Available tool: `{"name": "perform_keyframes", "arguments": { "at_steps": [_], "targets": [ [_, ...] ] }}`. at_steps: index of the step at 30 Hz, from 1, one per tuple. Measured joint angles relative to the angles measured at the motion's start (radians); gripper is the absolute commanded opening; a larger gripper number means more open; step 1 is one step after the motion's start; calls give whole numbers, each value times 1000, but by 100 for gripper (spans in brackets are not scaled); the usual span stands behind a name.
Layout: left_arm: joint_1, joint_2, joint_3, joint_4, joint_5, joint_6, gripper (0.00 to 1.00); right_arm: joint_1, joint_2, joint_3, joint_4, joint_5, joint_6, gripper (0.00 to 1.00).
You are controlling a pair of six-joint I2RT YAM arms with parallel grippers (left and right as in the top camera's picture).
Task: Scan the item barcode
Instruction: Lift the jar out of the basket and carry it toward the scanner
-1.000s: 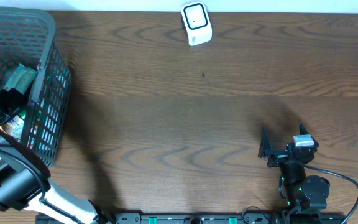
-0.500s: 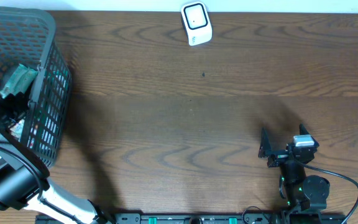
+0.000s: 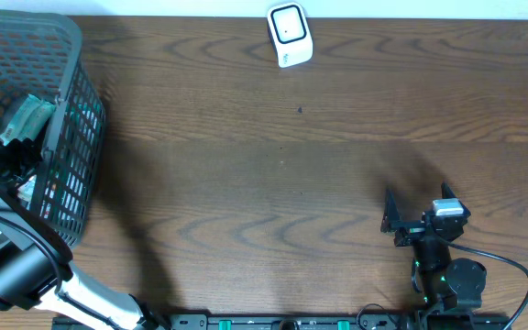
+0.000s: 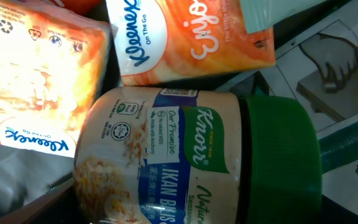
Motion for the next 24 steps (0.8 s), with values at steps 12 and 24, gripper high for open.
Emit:
{"name": "perform_keyframes", "arguments": {
  "at_steps": [12,24],
  "targets": [
    [0,-230,0,49,23,-34,80,0,0,0,0,0,0,99],
    [-61,-663,2,145,74,-111,80,0,0,0,0,0,0,99]
  ]
}}
